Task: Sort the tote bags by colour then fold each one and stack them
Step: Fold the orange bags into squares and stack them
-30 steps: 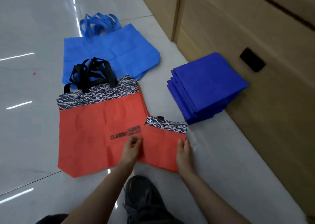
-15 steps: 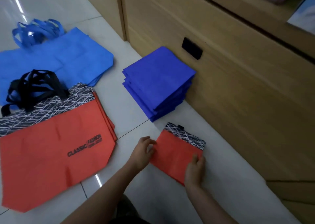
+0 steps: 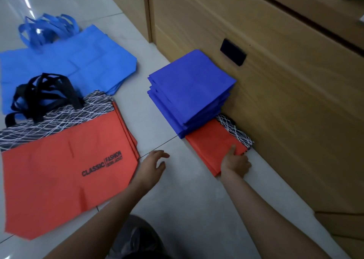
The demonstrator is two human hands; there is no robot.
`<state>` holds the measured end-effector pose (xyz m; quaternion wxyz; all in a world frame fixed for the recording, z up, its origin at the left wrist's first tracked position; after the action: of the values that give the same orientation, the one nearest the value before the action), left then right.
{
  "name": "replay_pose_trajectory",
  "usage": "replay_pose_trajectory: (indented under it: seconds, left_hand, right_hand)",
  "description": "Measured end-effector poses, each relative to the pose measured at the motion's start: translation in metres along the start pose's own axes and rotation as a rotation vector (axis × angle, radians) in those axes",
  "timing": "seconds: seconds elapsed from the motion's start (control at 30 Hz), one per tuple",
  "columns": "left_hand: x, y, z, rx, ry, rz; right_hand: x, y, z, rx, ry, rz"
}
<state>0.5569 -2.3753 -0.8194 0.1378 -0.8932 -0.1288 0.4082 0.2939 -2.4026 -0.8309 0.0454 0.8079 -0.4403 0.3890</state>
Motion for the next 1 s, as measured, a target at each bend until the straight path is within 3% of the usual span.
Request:
replay_pose_trajectory:
  seconds: [0.07, 0.17, 0.2, 0.27, 0.33, 0.43, 0.63, 0.77, 0.87, 1.0]
  left_hand:
    - [0.005, -0.002, -0.007, -0.015, -0.043, -0.019]
    - [0.012, -0.005, -0.023, -0.084, -0.103, -0.045]
    - [0.016, -0.006, -0.031, -0.113, -0.11, -0.05]
    - [0.027, -0.009, -0.049, -0.167, -0.082, -0.045]
    - [0.042, -0.013, -0.066, -0.2, -0.02, -0.031]
    - [0.076, -0.026, -0.091, -0.211, 0.037, -0.089]
    - [0.154, -0.05, -0.121, -0.142, 0.209, -0.193]
    - [0.185, -0.069, -0.133, -0.17, 0.219, -0.209]
    - [0.203, -0.085, -0.128, -0.104, 0.378, -0.144]
    - [0.225, -0.107, -0.131, -0.084, 0.485, -0.112]
  right_hand:
    - [0.006, -0.008, -0.017, -0.085, -0.143, -0.216]
    - [0.026, -0.051, -0.017, -0.158, -0.347, -1.059]
    - [0.028, -0.069, -0.006, -0.094, -0.37, -1.308]
    - [0.032, -0.101, 0.022, 0.133, -0.297, -1.569]
    - [0.041, -0.132, 0.046, 0.36, -0.19, -1.667]
    - [0.062, -0.173, 0.089, 0.684, -0.173, -1.652]
    - [0.069, -0.234, 0.162, 1.169, -0.602, -1.927]
    - [0.059, -0.243, 0.179, 1.255, -0.851, -1.931]
    - [0.054, -0.246, 0.181, 1.251, -0.999, -1.959]
    - [0.061, -0.248, 0.174, 1.265, -0.996, -1.952]
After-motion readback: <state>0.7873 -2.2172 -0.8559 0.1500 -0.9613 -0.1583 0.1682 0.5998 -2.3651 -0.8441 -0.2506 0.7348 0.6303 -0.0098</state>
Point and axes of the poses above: each hand's wrist, its own y-axis towards the middle knuckle, its own z-axis out of the palm, x = y × z, the point moved 5 cm from there along y, towards the middle knuckle, and after that the axes turned 13 degrees about -z, right-handed, at the moved point
